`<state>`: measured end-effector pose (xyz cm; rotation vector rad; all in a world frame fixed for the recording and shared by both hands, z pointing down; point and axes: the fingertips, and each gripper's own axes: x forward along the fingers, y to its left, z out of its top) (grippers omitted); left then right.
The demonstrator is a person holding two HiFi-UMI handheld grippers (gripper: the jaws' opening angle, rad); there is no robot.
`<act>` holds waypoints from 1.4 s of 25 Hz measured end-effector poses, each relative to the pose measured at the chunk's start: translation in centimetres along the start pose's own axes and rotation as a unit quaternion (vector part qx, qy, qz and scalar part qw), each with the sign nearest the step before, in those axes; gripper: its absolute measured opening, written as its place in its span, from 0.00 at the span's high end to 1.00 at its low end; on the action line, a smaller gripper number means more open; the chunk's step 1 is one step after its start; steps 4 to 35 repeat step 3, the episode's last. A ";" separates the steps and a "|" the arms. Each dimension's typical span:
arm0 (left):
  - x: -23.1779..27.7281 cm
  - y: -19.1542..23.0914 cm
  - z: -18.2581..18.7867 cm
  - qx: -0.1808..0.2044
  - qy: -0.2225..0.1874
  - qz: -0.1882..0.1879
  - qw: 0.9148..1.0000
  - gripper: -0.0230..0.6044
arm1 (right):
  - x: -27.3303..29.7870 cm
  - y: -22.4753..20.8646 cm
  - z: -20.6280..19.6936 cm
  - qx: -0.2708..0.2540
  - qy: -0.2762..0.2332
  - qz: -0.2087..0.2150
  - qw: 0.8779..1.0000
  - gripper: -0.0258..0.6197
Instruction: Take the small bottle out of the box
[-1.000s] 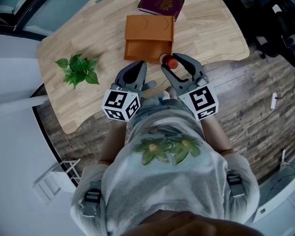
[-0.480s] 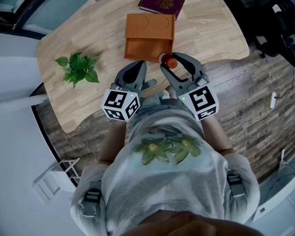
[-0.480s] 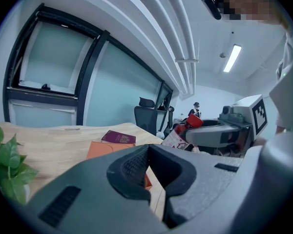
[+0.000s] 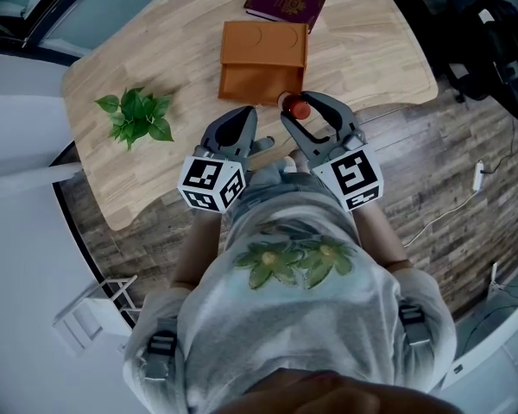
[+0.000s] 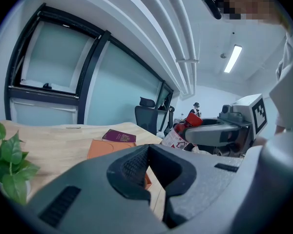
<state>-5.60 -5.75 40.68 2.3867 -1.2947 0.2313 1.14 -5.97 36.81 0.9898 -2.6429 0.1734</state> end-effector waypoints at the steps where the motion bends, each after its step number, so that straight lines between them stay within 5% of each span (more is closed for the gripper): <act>1: -0.1 0.0 0.0 0.000 0.000 0.000 1.000 0.95 | 0.0 0.1 0.0 0.000 0.000 0.000 1.000 0.67; 35: -0.2 0.0 -0.1 -0.001 0.000 0.001 1.000 0.95 | 0.0 0.2 0.0 0.000 0.001 0.001 1.000 0.67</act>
